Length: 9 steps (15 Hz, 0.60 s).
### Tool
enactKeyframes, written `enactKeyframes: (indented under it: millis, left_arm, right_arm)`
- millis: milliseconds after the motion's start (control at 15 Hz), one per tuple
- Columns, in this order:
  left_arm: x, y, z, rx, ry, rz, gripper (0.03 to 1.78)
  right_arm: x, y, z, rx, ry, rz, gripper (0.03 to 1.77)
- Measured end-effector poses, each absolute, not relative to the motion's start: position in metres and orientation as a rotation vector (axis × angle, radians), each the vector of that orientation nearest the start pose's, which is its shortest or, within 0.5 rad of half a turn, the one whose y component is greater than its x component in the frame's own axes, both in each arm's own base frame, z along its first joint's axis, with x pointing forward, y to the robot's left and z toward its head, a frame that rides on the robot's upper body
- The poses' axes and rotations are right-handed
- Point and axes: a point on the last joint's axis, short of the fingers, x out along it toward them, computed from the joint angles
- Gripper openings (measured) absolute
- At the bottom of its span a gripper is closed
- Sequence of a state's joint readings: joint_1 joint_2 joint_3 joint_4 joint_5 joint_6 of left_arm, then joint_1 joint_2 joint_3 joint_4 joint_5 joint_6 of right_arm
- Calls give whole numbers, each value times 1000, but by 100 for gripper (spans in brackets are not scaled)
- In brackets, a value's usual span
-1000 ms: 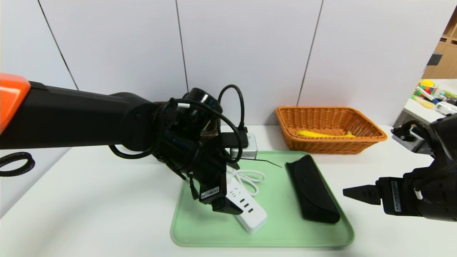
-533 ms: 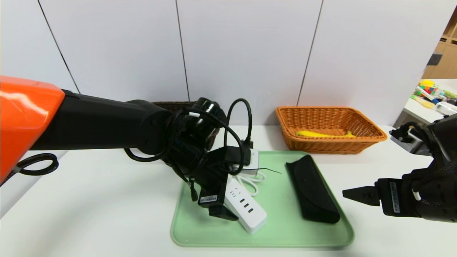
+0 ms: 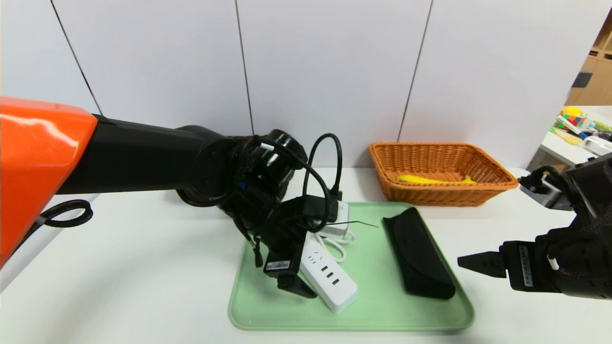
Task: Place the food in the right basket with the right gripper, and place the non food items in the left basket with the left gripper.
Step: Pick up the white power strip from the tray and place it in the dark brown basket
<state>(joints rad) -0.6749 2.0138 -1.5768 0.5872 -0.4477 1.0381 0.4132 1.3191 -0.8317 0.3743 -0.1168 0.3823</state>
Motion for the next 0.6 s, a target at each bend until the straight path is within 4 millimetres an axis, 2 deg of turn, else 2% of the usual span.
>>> enactKeyframes:
  millis: [333,600]
  left_arm:
    - [289,-245,189,929,421,-1488,169]
    - [289,-251,187,1005,409,-1545,169]
  right_arm:
    - [168,71,197,135,878,125,170]
    - [168,71,197,135,879,125,170]
